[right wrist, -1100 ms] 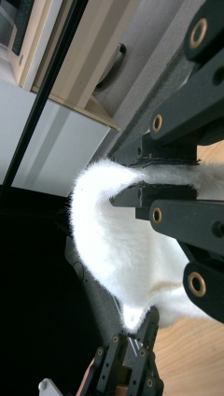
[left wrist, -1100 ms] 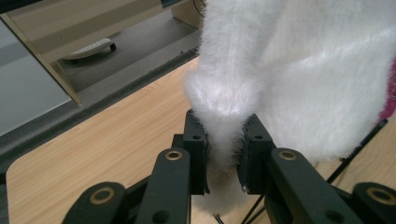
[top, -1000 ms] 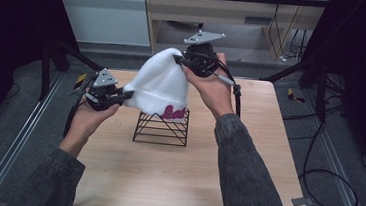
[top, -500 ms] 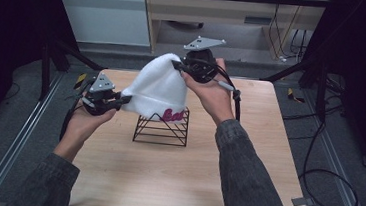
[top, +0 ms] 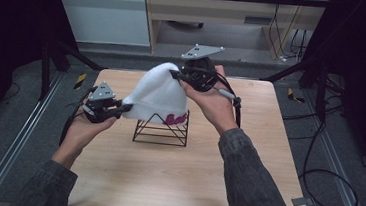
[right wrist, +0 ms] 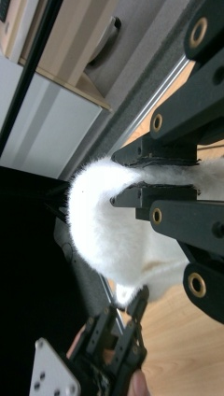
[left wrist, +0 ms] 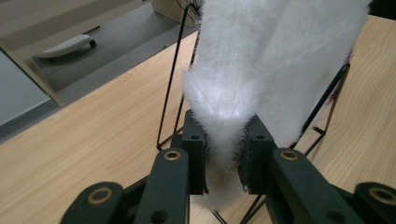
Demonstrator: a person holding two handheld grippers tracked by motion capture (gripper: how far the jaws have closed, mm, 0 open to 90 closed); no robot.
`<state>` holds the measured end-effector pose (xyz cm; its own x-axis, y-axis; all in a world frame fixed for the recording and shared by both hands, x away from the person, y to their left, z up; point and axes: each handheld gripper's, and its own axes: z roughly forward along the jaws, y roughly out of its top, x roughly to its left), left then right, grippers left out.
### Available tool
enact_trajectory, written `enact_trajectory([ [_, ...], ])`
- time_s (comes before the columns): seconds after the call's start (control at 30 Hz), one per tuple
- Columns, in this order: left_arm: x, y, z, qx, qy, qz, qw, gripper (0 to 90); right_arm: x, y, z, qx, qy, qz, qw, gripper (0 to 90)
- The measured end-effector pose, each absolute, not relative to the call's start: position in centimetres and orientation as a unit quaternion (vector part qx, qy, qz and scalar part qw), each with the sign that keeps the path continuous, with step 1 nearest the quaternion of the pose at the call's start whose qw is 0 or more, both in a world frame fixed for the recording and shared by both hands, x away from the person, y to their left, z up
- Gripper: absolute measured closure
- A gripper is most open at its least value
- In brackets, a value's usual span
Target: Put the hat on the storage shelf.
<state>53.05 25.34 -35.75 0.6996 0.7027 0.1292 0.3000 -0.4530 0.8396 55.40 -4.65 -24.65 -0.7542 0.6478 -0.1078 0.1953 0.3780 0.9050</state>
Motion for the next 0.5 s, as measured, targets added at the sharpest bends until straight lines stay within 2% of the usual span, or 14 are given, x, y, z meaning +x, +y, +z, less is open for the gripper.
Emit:
enact_trajectory([
  [0.5, 52.9, 25.5, -39.4, 0.822, 0.309, 0.220, 0.424, 74.3, 53.7, -4.4, -27.4, 0.257, 0.820, 0.467, 0.207, 82.0],
])
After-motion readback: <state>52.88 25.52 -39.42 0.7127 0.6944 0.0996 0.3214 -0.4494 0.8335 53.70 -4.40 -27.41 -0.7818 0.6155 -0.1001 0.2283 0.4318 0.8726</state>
